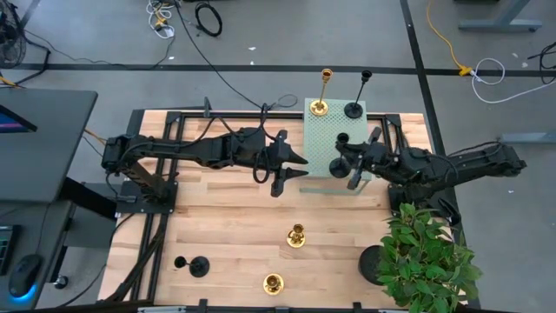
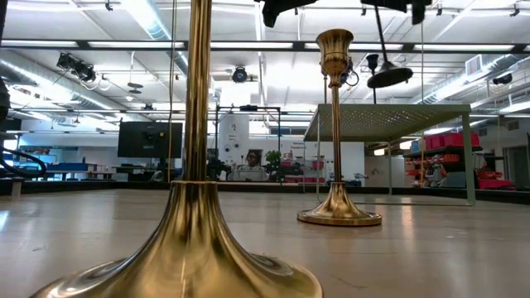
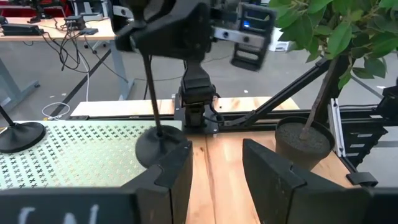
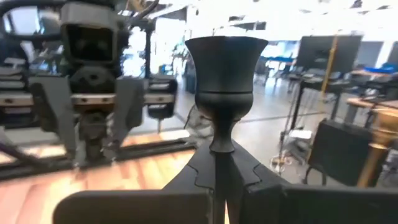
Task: Pick & Place candle stick holders
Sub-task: Put the right black candle holder on top of the shelf aligned with other black candle holder
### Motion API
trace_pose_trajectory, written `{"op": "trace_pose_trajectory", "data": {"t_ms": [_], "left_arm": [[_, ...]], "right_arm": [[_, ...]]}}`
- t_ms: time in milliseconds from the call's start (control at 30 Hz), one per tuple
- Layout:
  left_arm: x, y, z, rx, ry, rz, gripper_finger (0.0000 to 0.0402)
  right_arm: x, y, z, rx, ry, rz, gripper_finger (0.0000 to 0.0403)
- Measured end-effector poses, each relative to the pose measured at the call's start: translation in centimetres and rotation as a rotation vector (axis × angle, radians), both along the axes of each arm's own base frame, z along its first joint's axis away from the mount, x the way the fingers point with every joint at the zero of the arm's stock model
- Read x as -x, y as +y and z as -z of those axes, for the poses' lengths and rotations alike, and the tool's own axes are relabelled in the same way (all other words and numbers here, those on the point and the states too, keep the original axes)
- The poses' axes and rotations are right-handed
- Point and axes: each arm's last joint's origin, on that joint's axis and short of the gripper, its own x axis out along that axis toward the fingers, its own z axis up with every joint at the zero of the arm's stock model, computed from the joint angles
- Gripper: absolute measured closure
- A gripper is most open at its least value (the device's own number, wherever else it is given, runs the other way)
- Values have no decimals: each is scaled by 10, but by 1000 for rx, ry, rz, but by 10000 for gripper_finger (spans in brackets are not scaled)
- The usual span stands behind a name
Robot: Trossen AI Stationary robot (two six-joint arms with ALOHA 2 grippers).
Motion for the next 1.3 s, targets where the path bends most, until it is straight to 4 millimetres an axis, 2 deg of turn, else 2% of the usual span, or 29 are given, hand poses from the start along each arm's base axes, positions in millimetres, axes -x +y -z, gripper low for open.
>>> {"op": "trace_pose_trajectory", "data": {"t_ms": [233, 600, 1300], "left_arm": [[0, 0, 0, 0, 0, 0, 259], [0, 0, 0, -1, 1, 0, 259], [0, 0, 0, -2, 1, 0, 259]], "right_arm": [[26, -11, 12, 28, -49, 114, 399], [50, -34, 27, 73, -90, 253, 401], [64, -79, 38, 22, -111, 307, 401]]}}
